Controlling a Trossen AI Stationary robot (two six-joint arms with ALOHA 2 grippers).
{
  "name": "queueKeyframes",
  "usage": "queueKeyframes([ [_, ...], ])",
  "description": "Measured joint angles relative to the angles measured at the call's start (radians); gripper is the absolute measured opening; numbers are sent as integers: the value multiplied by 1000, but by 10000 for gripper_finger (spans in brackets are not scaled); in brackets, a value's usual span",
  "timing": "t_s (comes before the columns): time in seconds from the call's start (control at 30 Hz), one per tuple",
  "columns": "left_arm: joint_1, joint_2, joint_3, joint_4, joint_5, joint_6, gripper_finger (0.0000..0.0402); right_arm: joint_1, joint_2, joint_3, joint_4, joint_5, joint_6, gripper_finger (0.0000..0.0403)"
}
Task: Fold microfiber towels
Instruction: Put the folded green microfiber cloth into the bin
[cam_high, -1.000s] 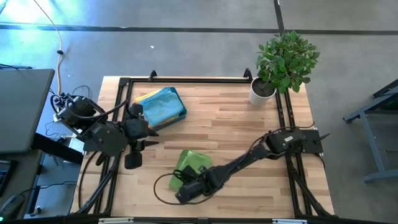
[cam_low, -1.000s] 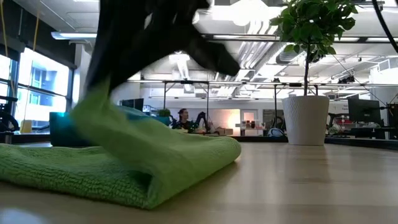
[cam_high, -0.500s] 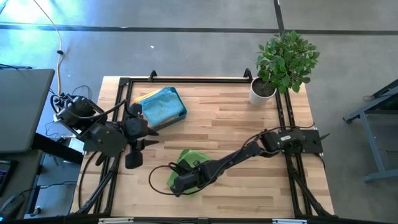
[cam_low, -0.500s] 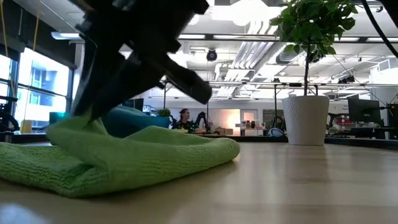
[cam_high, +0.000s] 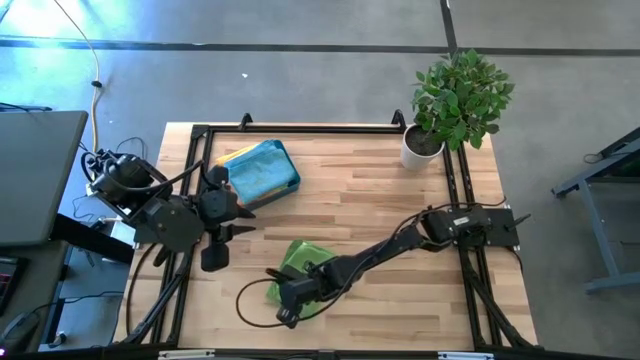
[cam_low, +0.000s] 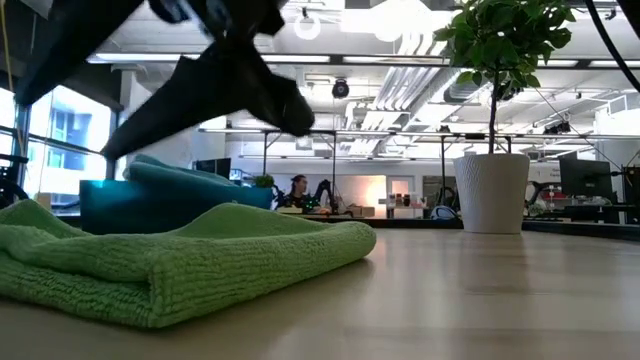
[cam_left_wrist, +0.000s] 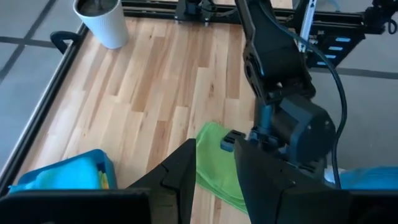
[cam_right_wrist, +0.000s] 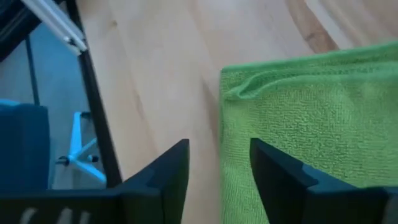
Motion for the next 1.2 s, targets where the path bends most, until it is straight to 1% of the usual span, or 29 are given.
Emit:
queueKeyframes([
  [0.07,0,0,0,0,21,0,101,-1,-17,0,-26,-7,-32,173],
  [0.17,-5,-1,-19,2,78,1,101,2,-45,0,-119,-17,-122,177],
  [0.23,-27,-1,-55,0,93,13,101,21,-58,0,-161,24,-207,175],
  [0.3,-57,-3,-102,1,108,20,101,56,-60,0,-177,87,-275,171],
  [0.37,-94,-10,-156,0,122,4,101,90,-53,-3,-192,145,-313,165],
  [0.53,-187,-29,-332,4,125,-56,101,141,-47,-41,-168,266,-311,158],
  [0.6,-214,-31,-416,9,123,-87,101,141,-47,-48,-176,268,-301,156],
  [0.67,-242,-31,-508,40,123,-106,101,140,-41,-49,-171,246,-303,156],
  [0.77,-259,-32,-652,185,123,-91,101,137,-39,-49,-172,225,-333,156],
  [0.87,-260,-32,-797,418,129,-14,101,136,-39,-49,-176,208,-367,156],
  [0.93,-252,-32,-888,573,131,31,101,135,-39,-49,-197,178,-374,156],
  [1.07,-223,-30,-1044,838,164,111,101,139,-39,-49,-227,154,-403,156],
  [1.2,-190,-29,-1183,1114,185,224,101,149,-37,-49,-167,154,-440,156],
])
